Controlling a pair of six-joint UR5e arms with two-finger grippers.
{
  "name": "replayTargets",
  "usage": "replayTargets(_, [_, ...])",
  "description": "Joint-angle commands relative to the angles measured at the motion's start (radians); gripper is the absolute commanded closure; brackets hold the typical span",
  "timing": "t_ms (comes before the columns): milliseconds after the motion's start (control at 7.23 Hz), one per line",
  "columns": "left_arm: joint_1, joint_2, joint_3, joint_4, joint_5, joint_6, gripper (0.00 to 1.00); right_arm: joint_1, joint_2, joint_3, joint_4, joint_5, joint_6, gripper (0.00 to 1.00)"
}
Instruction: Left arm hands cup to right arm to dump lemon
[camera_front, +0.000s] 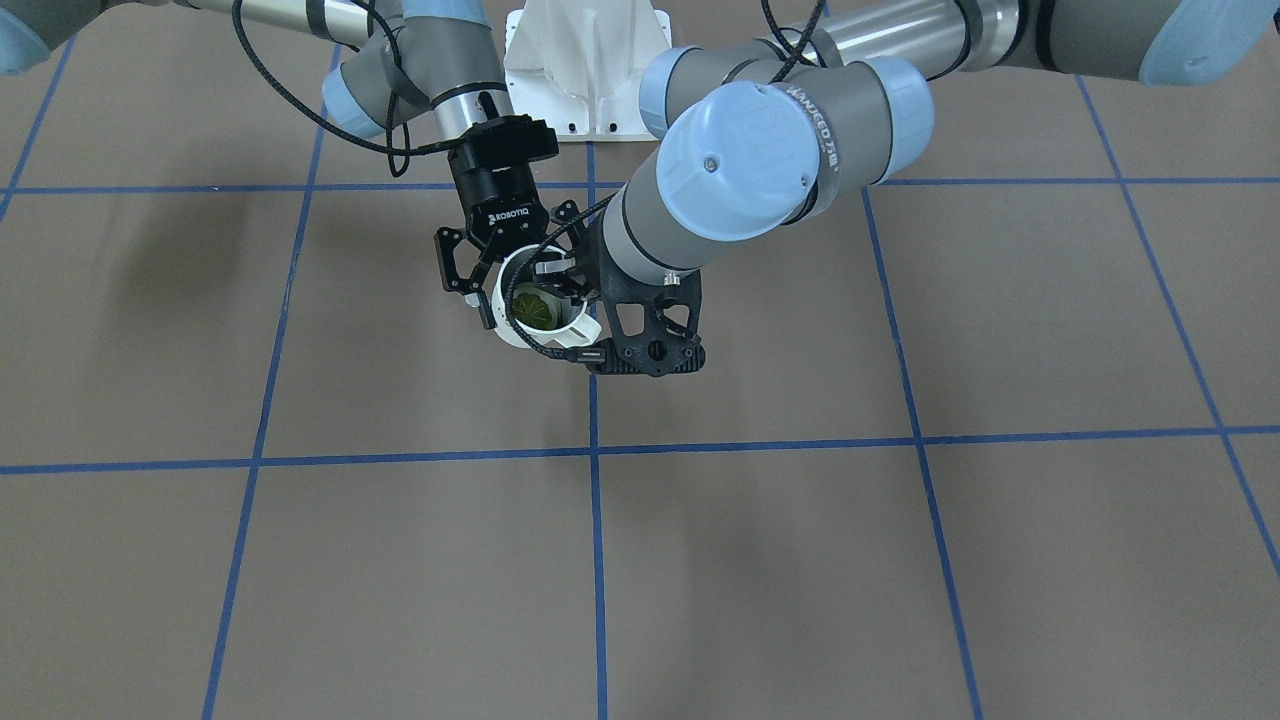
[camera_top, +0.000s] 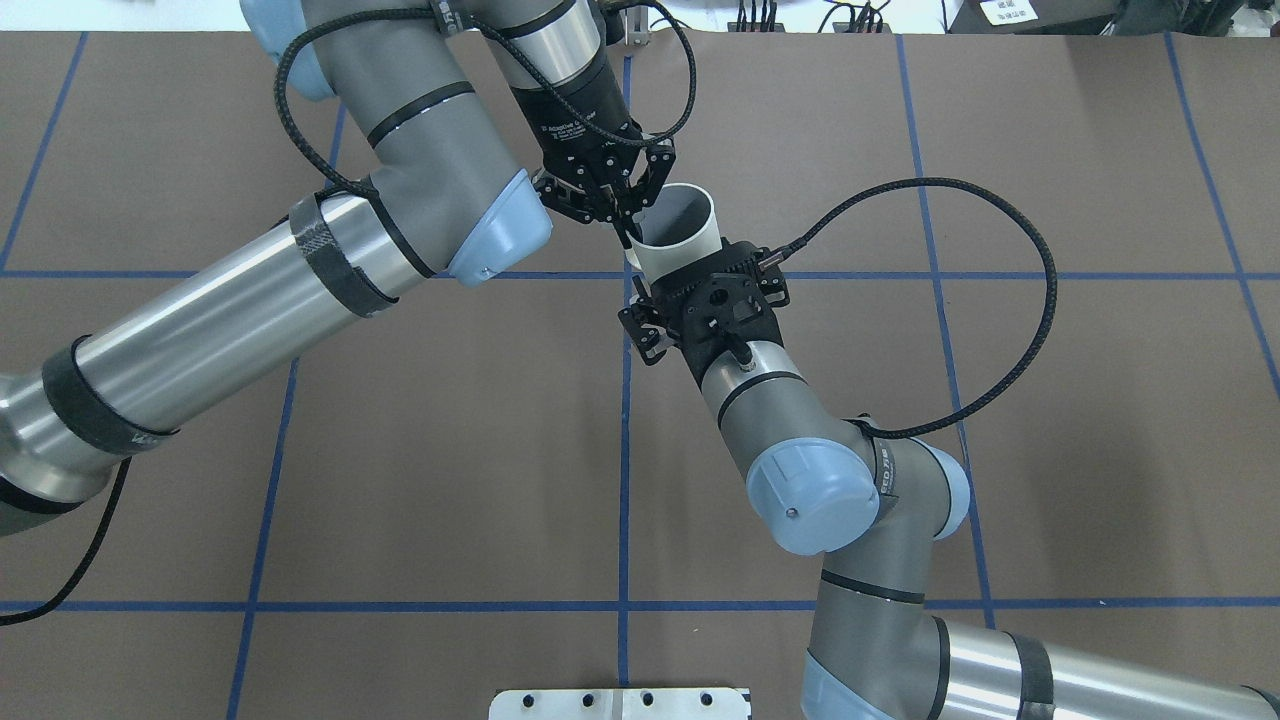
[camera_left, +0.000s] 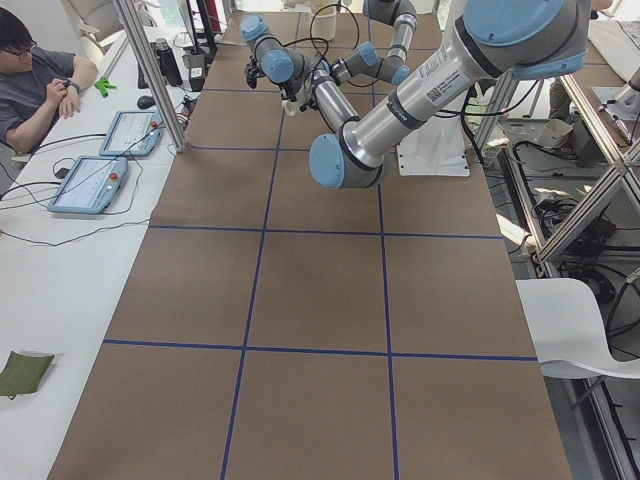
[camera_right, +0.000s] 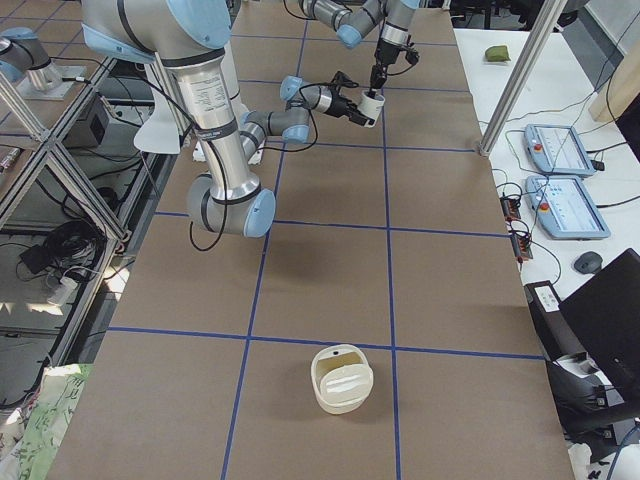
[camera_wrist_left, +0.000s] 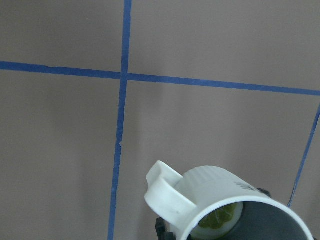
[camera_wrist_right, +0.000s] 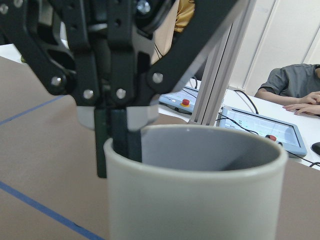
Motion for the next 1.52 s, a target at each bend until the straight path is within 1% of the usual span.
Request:
replayTargets(0, [0.002,0.000,-0.010,0.015,-0.001,-0.002,1.00,0.000,0.002,-0.006,0.003,0.000,0.007,0.24])
replayTargets(138, [0.002,0.002,-0.012,0.010,-0.006,0.006,0.37,0.000,0.007,-0.004,0.003,0.003,0.013,0.83])
replayTargets(277, [0.010,0.021,-0.039,0.003,0.002,-0.005,0.01,0.000,0.005,-0.004,0.003,0.005,0.013,1.00])
replayTargets(415, [0.011,0.038,-0.065,0.004,0.000,-0.006,0.01,-0.005,0.002,-0.004,0.002,0.005,0.014,1.00])
replayTargets(691, [0.005,0.040,-0.070,0.006,0.000,-0.006,0.01,-0.005,-0.001,-0.004,0.002,0.003,0.015,1.00])
replayTargets(968, [-0.050,0.040,-0.066,0.006,0.002,0.001,0.01,0.010,-0.023,0.020,0.003,0.000,0.040,0.98])
replayTargets(1106, [-0.090,0.041,-0.064,0.007,0.002,0.006,0.01,0.044,-0.086,0.040,0.003,0.003,0.094,0.86])
replayTargets(1245, [-0.107,0.043,-0.056,0.009,0.005,0.006,0.01,0.081,-0.149,0.049,0.002,0.008,0.137,0.85])
replayTargets(1383, [-0.119,0.049,-0.053,0.010,0.006,0.006,0.00,0.121,-0.213,0.054,0.009,0.021,0.201,0.76])
